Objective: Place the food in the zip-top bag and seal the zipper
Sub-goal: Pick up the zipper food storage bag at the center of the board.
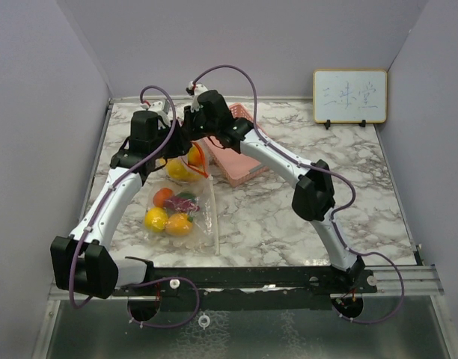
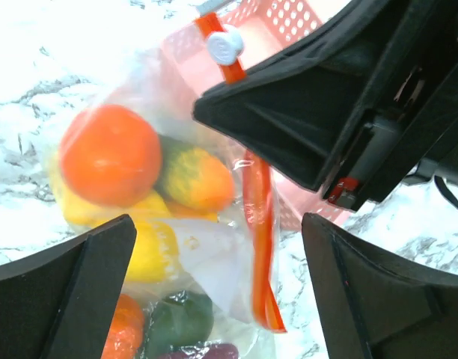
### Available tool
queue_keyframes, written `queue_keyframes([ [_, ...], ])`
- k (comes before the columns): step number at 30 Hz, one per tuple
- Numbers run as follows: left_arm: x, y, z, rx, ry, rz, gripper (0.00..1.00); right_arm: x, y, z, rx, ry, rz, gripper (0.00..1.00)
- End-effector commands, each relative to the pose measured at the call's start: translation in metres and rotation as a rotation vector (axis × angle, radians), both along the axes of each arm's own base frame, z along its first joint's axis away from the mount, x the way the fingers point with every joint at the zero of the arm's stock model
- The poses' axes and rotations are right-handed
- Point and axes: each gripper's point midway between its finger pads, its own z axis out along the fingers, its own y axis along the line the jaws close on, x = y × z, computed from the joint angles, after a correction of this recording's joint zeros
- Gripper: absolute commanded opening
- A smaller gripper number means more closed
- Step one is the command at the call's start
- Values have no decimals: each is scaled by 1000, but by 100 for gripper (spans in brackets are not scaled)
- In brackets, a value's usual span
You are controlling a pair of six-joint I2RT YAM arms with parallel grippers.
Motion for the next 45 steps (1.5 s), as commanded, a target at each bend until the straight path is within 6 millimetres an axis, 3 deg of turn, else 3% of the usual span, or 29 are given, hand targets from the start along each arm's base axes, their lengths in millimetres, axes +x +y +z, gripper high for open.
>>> queue_keyframes([
  [1, -3, 19, 51, 167, -202, -48, 99, -4, -22, 71, 104, -144, 148, 5],
  [6, -17, 29, 71, 356, -431, -153, 99, -26, -47, 96, 175, -165, 338, 5],
  [11, -38, 8, 90, 455, -668, -384, 92, -51, -73, 124, 234, -182, 512, 5],
  [18, -42, -29, 117, 383, -782, -626, 90, -104, -85, 146, 281, -172, 733, 6],
  [24, -49, -47, 150, 270, -857, -686, 89, -130, -98, 147, 281, -144, 782, 6],
  [29, -56, -57, 153, 171, -844, -722, 85, -139, -104, 144, 270, -131, 799, 6],
  [34, -76, -71, 150, 3, -800, -787, 79, -142, -106, 142, 259, -129, 795, 6],
  [41, -88, -81, 129, -138, -688, -841, 65, -150, -109, 147, 269, -135, 819, 6],
  [45, -85, -82, 120, -162, -655, -838, 63, -155, -111, 149, 277, -135, 837, 6],
])
